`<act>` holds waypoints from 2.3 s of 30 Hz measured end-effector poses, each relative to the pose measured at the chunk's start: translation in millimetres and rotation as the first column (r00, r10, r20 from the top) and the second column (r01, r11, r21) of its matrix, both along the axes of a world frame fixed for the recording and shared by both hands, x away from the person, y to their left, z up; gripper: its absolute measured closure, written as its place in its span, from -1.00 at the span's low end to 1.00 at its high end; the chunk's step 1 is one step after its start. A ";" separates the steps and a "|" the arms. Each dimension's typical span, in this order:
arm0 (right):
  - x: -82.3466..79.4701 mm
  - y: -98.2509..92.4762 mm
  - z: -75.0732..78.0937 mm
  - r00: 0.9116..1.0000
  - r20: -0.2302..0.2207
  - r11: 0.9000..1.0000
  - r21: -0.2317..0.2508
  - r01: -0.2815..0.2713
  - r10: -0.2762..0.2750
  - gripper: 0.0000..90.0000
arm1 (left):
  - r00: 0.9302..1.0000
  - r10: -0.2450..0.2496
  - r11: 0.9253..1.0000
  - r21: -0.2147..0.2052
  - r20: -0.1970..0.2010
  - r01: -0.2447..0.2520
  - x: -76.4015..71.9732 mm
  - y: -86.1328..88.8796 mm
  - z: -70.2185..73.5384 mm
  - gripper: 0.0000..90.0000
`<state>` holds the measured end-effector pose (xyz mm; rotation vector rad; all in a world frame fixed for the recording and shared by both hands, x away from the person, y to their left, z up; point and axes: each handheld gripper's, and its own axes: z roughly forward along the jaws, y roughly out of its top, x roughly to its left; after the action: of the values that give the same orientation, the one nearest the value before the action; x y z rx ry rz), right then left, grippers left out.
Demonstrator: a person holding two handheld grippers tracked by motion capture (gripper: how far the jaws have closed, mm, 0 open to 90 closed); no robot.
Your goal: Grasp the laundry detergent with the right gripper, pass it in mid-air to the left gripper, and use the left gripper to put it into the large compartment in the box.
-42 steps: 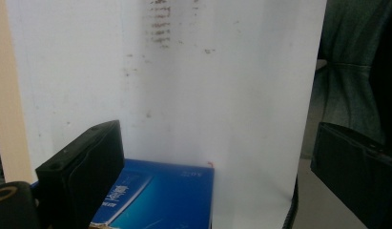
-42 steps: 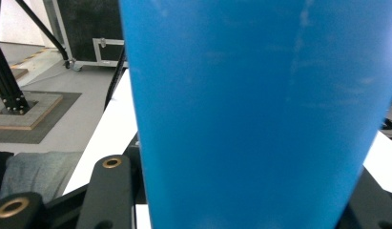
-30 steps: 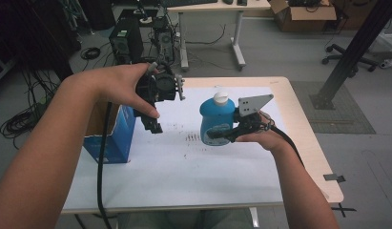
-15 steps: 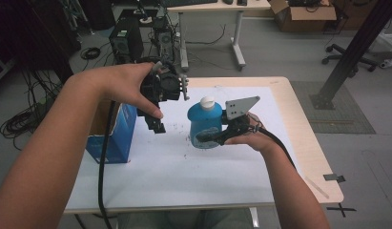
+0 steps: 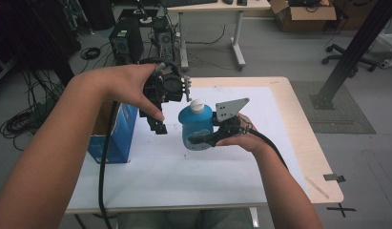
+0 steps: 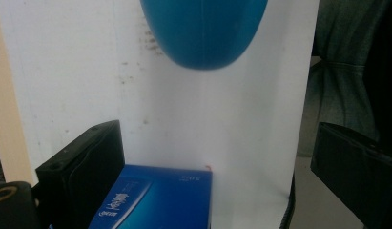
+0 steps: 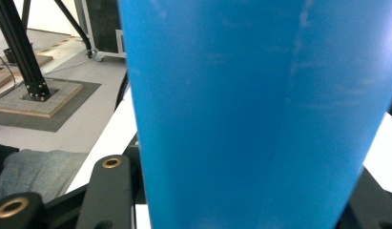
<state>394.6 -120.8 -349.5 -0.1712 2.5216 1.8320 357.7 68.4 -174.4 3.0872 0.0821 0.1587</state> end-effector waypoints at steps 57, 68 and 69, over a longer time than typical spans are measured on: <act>-2.6 49.6 -7.0 1.000 0.015 0.999 0.031 -0.021 0.020 0.01 | 1.000 0.019 1.000 0.001 -0.003 -0.019 -0.6 -21.8 -11.8 -0.87; -2.5 49.0 -4.9 1.000 0.019 0.999 0.034 -0.015 0.014 0.01 | 1.000 0.013 1.000 -0.001 0.011 -0.013 0.2 -25.1 -15.7 -0.82; -2.6 49.1 -4.9 1.000 0.020 0.999 0.032 -0.014 0.013 0.01 | 1.000 0.014 1.000 -0.005 0.013 -0.014 -0.1 -25.6 -16.3 -0.81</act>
<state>392.0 -71.6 -354.4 -0.2052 2.4819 1.8654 357.6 42.8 -190.6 3.0809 0.1041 0.1782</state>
